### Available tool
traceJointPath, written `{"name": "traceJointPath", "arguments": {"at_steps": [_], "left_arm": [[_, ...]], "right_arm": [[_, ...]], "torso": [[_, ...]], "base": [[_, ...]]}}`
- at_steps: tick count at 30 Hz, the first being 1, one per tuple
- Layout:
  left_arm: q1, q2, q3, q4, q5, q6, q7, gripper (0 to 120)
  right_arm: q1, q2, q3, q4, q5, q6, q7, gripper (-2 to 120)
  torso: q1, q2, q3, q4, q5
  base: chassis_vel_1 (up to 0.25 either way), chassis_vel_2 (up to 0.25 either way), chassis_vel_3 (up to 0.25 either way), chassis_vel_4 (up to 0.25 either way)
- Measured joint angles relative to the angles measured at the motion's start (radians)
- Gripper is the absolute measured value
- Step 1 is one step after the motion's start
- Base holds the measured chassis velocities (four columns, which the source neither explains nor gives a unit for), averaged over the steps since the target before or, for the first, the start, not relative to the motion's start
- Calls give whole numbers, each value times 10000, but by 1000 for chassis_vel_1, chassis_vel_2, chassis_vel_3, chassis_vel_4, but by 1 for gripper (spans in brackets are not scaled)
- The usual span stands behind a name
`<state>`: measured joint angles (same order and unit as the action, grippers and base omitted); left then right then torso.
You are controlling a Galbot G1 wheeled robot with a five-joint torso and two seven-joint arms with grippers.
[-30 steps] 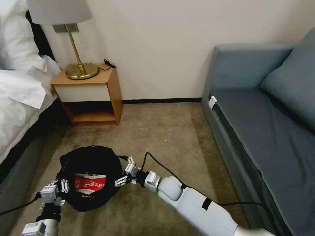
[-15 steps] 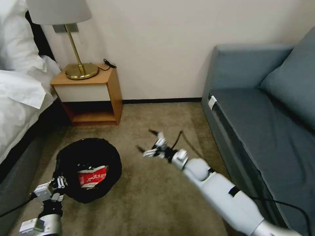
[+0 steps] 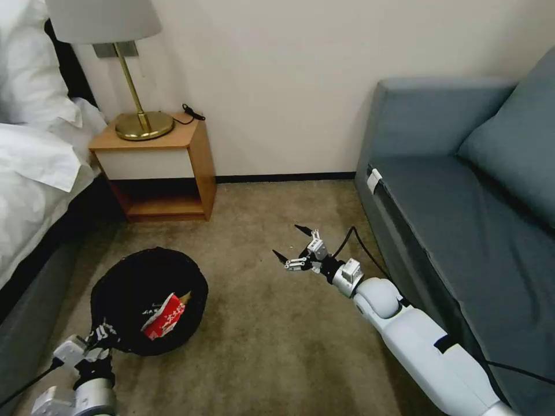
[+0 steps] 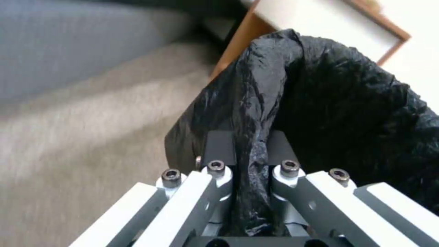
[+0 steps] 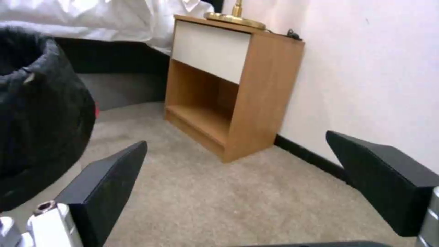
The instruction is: Pick up the trash bin, then pick up the garbage on the floor and place it into the trash bin.
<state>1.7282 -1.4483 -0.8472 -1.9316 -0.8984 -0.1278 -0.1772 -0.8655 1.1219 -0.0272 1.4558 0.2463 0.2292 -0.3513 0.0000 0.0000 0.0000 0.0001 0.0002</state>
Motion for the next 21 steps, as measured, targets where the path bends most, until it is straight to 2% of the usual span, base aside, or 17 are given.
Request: {"name": "traceJointPath", "arguments": {"at_steps": [1,4,8,14,17,19,21], "left_arm": [[3,-32,-9,-72,-283,342,-326,6],[-38,-107,-52,-77,-493,760,-898,6],[-61,-114,-83,-62,-541,1043,-1193,6],[-99,-51,-163,43,-466,1370,-1306,8],[-138,-11,-174,59,-414,1459,-1306,24],[-148,-5,-179,59,-374,1460,-1305,27],[-129,44,-199,14,-91,1474,-1263,39]], "right_arm": [[-71,-23,51,123,-17,-60,0,100],[-327,-127,227,421,-47,-137,-7,100],[-547,-230,419,578,-103,-141,-85,100],[-771,-358,656,730,-139,-124,-161,100],[-915,-414,769,836,-148,-110,-174,100],[-940,-422,780,853,-153,-107,-175,100],[-1005,-448,812,875,-168,-101,-175,100]], "torso": [[0,0,0,0,0],[0,0,0,-1,-2],[0,0,0,0,-2],[0,0,0,-1,-1],[0,0,0,-2,0],[0,0,0,-1,0],[0,0,0,-1,-2]], "base": [[0,0,0,0],[0,0,0,0],[0,0,0,0],[0,0,0,0],[0,0,0,0],[0,0,0,0],[0,0,0,0]]}}
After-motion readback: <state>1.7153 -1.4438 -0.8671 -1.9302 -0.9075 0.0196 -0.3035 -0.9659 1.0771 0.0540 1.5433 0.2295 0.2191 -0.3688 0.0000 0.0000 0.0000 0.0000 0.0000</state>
